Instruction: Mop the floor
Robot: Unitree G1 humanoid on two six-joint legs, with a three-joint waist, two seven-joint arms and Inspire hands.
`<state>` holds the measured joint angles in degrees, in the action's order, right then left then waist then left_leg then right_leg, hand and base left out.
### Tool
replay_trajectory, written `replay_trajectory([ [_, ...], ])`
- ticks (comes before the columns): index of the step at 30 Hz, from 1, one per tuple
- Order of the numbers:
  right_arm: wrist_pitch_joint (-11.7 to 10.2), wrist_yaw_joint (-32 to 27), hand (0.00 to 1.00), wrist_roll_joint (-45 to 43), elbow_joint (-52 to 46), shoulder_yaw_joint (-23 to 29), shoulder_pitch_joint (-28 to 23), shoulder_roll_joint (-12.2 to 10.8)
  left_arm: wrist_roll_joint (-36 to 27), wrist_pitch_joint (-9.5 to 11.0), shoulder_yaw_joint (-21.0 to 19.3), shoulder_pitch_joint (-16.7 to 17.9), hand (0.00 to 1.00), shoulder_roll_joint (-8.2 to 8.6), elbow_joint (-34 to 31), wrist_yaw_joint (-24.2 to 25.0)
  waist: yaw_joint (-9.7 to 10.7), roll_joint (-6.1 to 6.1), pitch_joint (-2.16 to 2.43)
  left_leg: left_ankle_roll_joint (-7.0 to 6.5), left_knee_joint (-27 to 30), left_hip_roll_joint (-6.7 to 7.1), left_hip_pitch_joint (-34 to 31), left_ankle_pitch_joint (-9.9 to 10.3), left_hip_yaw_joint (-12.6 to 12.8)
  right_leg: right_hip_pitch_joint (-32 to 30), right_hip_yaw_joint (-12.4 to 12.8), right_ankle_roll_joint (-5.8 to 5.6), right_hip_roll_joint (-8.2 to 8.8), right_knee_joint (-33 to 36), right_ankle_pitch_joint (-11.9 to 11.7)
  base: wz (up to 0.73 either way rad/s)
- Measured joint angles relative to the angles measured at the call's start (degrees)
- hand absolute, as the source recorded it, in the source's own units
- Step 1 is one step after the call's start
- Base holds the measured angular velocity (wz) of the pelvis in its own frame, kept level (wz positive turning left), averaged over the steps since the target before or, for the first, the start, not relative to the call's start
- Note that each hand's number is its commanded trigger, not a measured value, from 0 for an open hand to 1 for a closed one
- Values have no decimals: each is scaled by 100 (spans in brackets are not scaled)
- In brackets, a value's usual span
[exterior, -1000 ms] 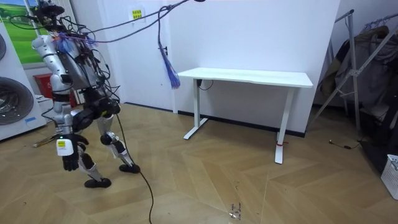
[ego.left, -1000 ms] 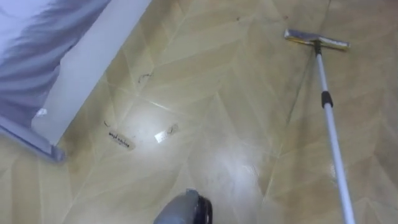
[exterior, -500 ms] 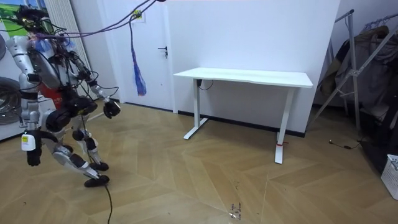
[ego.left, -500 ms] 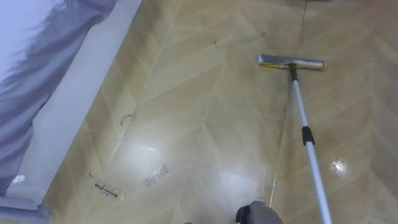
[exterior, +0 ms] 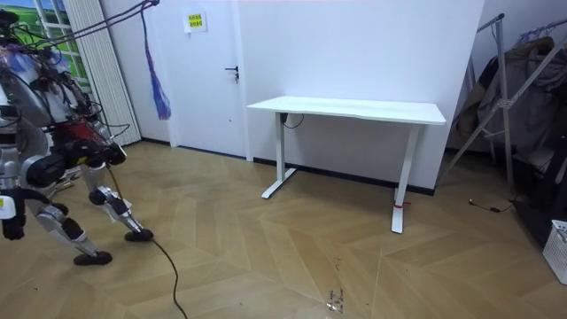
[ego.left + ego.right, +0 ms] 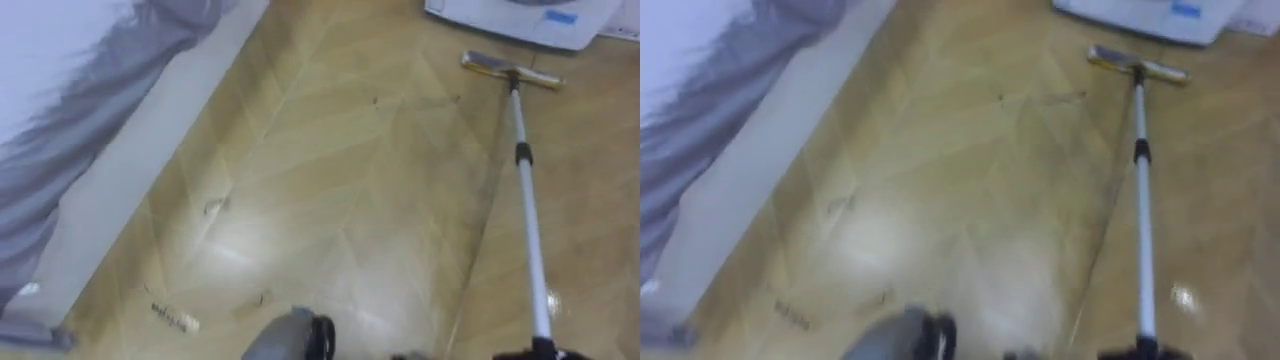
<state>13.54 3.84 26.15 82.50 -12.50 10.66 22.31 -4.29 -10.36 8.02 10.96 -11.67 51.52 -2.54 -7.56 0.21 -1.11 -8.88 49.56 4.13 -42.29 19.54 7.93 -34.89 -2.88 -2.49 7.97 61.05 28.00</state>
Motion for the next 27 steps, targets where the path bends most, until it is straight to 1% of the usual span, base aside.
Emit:
replay_trajectory([
  [1,-17,-9,100,-4,25,-8,-206,-6,21,6,-7,-60,0,4,-52,-10,34,36,2,-51,17,62,58,107,-22,-116,103,-22,-4,286,-200,6],
  [2,-20,-20,100,-6,33,-8,-319,-7,24,14,-8,-99,0,14,-46,-23,62,72,-3,-83,17,87,90,157,-31,-180,164,-21,-14,430,-322,8],
  [3,-30,-112,100,-10,34,-19,-551,-41,103,34,-11,-150,0,60,-45,-57,117,156,10,-118,6,133,145,229,-80,-335,222,-40,-33,623,-457,7],
  [4,-38,-198,100,-18,34,-35,-777,-102,237,46,-11,-147,0,112,-87,-79,179,230,6,-165,-28,149,194,281,-82,-562,258,-35,-51,640,-451,6],
  [5,-40,-231,100,-20,33,-35,-881,-143,271,59,-9,-148,0,137,-107,-86,232,270,26,-182,-50,150,202,300,-84,-705,262,-35,-80,583,-450,0],
  [6,-49,-275,100,-36,31,-34,-1053,-245,270,55,-4,-140,0,174,-112,-96,314,325,56,-193,-103,150,220,317,-84,-983,262,-32,-170,290,-453,-5],
  [7,-50,-314,100,-36,33,-34,-1214,-374,273,39,-2,-133,0,196,-115,-102,352,344,53,-186,-170,149,306,344,-81,-1132,260,22,-265,-239,-493,-6],
  [8,-49,-331,100,-46,36,-34,-1293,-446,271,25,-3,-127,0,201,-114,-108,402,344,53,-180,-204,151,363,360,-79,-1155,262,57,-308,-520,-548,-8],
  [9,-49,-339,100,-66,35,-32,-1432,-578,267,-16,-3,-119,0,211,-95,-128,436,324,44,-150,-240,154,499,425,-71,-1182,194,125,-373,-976,-736,-7],
  [10,-47,-344,100,-97,15,-28,-1555,-679,264,-52,-4,-111,0,228,-78,-168,447,300,39,-105,-233,146,623,534,-67,-1184,99,279,-426,-1213,-982,-9],
  [11,-43,-347,100,-112,-14,-10,-1622,-709,244,-63,-4,-105,0,241,-60,-187,448,292,52,-85,-228,139,686,582,-68,-1139,96,336,-446,-1232,-1067,-14],
  [12,2,-354,100,-156,-16,28,-1635,-731,192,-63,-5,-103,0,260,-38,-202,426,282,46,-28,-214,111,815,682,-67,-994,74,366,-486,-1228,-1135,-19],
  [13,34,-375,100,-202,-17,34,-1570,-735,150,-90,-6,-107,0,264,-8,-228,427,302,45,35,-176,35,920,765,-73,-875,20,466,-525,-1224,-1096,-19],
  [14,34,-384,100,-209,-15,33,-1539,-735,146,-98,-12,-122,0,264,30,-242,431,297,40,69,-172,21,983,795,-87,-814,-11,495,-527,-1211,-1053,-7],
  [15,51,-410,100,-218,14,40,-1446,-730,103,-96,-28,-122,0,264,43,-284,428,268,34,131,-156,-7,1077,835,-114,-714,-31,536,-559,-1192,-967,4],
  [16,112,-461,100,-218,34,59,-1291,-716,-33,-89,-42,-115,0,264,44,-330,412,269,34,198,-90,-77,1150,869,-103,-616,-31,585,-606,-1190,-902,0],
  [17,133,-490,100,-228,43,61,-1177,-711,-79,-94,-62,-104,0,264,43,-339,390,246,24,223,-75,-112,1189,882,-81,-577,-31,606,-627,-1182,-877,-9],
  [18,153,-516,100,-271,115,57,-930,-704,-78,-95,-106,-77,0,256,17,-356,369,152,5,239,-48,-151,1252,888,-15,-537,-7,643,-648,-1140,-843,-9],
  [19,151,-560,100,-277,172,62,-658,-675,-58,-96,-109,-84,0,244,30,-365,374,104,-24,241,-61,-163,1313,888,-12,-489,-10,634,-651,-1122,-844,-6],
  [20,151,-584,100,-289,183,72,-520,-655,-52,-96,-111,-84,0,244,39,-373,373,85,-23,243,-122,-165,1350,887,-12,-471,-14,643,-654,-1143,-848,5],
  [21,146,-605,100,-298,193,83,-285,-601,-34,-87,-110,-109,0,246,85,-414,373,39,-35,247,-293,-153,1436,884,-19,-437,-28,664,-650,-1198,-869,10],
  [22,132,-620,100,-246,178,89,-91,-567,-18,-86,-112,-154,0,240,144,-442,374,26,-32,304,-464,-152,1508,846,-36,-378,-53,680,-655,-1320,-928,8],
  [23,126,-613,100,-212,170,92,17,-554,-18,-86,-114,-157,0,238,150,-467,373,25,-26,319,-549,-155,1547,805,-43,-343,-60,695,-666,-1404,-972,4],
  [24,102,-599,100,-163,164,97,192,-550,-35,-88,-114,-152,0,236,156,-491,334,20,-28,344,-731,-167,1667,713,-66,-208,-65,703,-702,-1597,-1063,4],
  [25,70,-545,100,-110,160,106,285,-551,-58,-107,-111,-119,0,235,160,-491,316,12,-33,373,-914,-172,1807,634,-132,-29,-128,722,-713,-1805,-1135,11],
  [26,56,-514,100,-63,158,121,300,-554,-58,-118,-112,-114,0,232,163,-491,313,9,-35,385,-1014,-170,1898,593,-181,74,-160,719,-717,-1912,-1162,27],
  [27,27,-425,100,14,158,134,289,-565,-58,-130,-112,-112,0,213,168,-481,311,-5,-36,404,-1281,-177,2095,487,-242,306,-203,698,-737,-2166,-1229,30],
])
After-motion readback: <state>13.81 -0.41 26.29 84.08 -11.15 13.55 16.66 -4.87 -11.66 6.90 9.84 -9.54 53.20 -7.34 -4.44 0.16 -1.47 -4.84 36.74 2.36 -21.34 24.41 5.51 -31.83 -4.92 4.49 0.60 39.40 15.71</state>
